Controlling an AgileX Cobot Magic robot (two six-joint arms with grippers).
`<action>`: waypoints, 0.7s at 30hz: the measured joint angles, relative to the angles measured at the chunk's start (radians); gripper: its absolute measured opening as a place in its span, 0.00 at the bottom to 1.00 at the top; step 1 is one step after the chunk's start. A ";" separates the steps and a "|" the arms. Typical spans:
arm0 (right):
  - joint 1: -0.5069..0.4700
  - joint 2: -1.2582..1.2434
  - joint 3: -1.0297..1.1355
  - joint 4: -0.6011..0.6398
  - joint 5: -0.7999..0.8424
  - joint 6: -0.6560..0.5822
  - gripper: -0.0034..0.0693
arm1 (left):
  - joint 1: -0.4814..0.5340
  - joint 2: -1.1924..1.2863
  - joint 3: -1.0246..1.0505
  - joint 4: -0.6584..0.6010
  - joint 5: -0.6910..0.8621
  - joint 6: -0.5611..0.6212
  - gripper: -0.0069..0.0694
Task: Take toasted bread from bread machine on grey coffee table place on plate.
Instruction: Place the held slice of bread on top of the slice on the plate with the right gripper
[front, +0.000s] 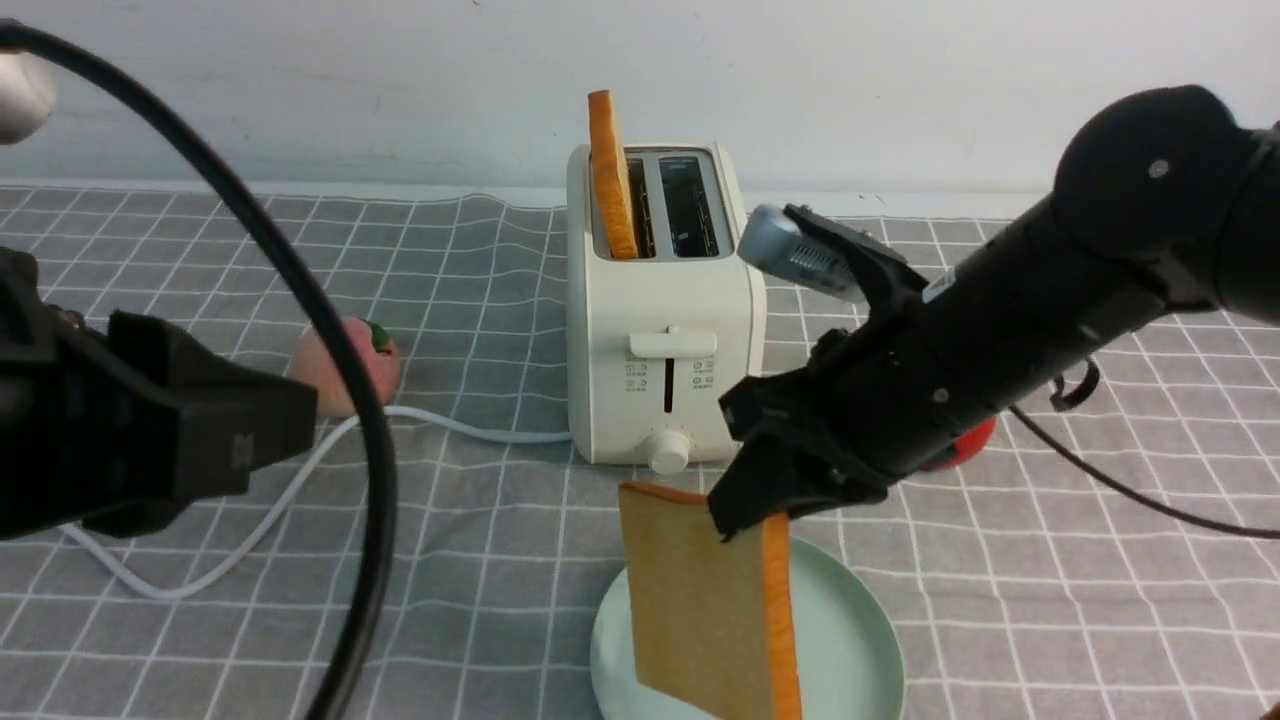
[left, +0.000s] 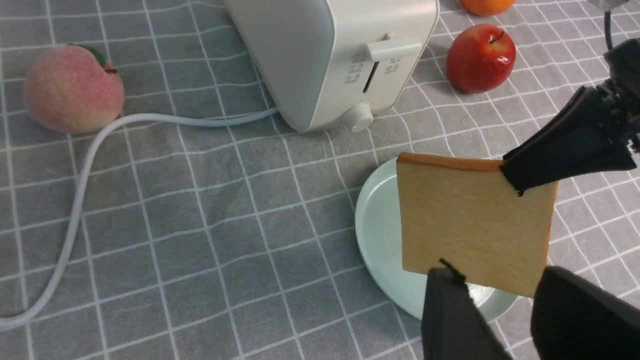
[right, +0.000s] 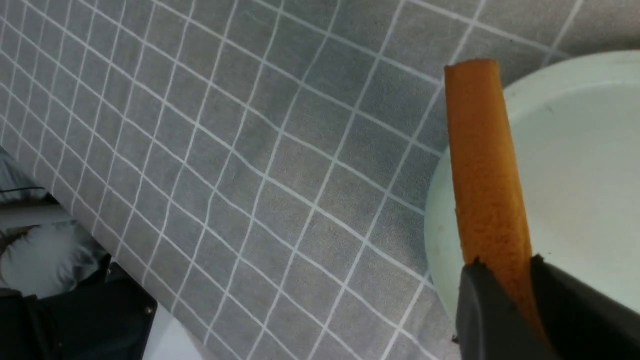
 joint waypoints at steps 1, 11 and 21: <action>0.000 0.006 0.008 0.004 -0.007 0.010 0.18 | 0.000 0.001 0.001 -0.002 0.000 0.000 0.40; -0.001 0.046 0.040 -0.013 -0.108 0.123 0.35 | 0.000 0.001 0.002 -0.003 0.001 0.000 0.40; -0.001 -0.120 0.050 -0.291 -0.131 0.134 0.82 | 0.000 0.046 0.002 0.024 -0.116 -0.017 0.40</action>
